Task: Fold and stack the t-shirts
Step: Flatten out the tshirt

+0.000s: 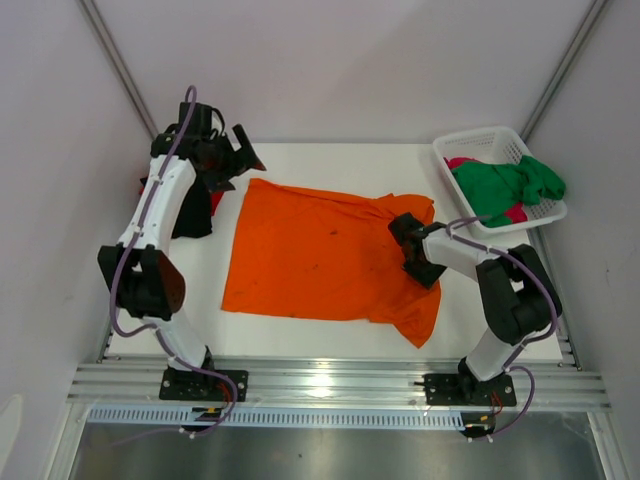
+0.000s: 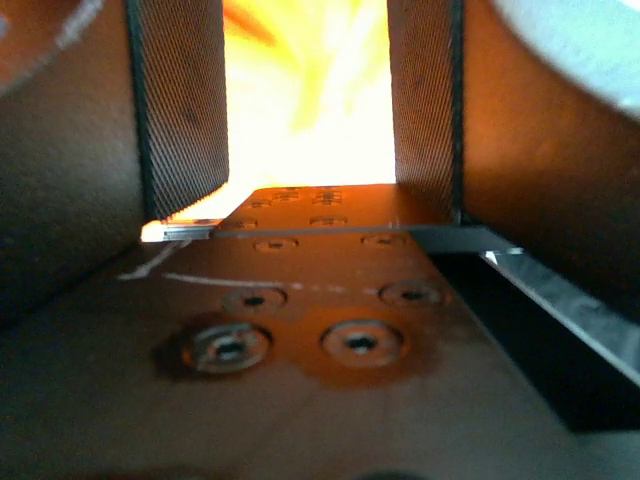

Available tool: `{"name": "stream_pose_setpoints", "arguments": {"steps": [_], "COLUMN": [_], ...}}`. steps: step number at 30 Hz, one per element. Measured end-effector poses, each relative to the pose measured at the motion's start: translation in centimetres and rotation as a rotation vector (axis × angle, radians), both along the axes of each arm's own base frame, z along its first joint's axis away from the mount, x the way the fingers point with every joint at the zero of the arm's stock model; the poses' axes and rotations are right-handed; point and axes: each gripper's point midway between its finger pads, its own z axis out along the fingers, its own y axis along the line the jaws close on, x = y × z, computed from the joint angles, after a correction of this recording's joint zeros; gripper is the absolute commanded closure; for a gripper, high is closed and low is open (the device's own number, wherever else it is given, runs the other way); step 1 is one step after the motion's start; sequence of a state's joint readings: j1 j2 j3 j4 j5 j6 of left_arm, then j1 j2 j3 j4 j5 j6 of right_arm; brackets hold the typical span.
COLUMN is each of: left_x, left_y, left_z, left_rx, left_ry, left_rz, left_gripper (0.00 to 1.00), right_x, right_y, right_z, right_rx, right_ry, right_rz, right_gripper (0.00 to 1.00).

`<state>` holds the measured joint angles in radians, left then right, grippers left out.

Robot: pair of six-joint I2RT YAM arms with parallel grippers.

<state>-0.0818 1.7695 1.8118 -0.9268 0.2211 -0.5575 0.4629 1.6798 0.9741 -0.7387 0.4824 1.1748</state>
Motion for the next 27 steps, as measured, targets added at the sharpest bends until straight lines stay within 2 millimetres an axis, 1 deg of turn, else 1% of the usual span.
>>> {"name": "stream_pose_setpoints", "arguments": {"steps": [5,16,20,27], "left_x": [-0.3,-0.4,-0.4,-0.4], "left_y": [0.3,1.0,1.1,1.1], "left_z": [1.2,1.8,1.8,1.8], "left_rx": [-0.002,-0.003,-0.003,-0.005], "left_ry": [-0.027,-0.041,-0.041,-0.041], "left_rz": [0.006,0.023,0.024,0.023], "left_gripper": [0.01,0.01,0.0,0.01], "right_x": [0.8,-0.3,-1.0,-3.7], "right_y": [0.1,-0.7,-1.0,-2.1], "right_z": [-0.1,-0.2,-0.2,0.0], "right_rx": [0.008,0.078,0.083,0.072], "right_ry": [0.024,0.033,0.054,0.11], "right_rz": [-0.022,-0.182,-0.229,-0.302], "right_gripper": [0.51,0.52,0.51,0.52]}}
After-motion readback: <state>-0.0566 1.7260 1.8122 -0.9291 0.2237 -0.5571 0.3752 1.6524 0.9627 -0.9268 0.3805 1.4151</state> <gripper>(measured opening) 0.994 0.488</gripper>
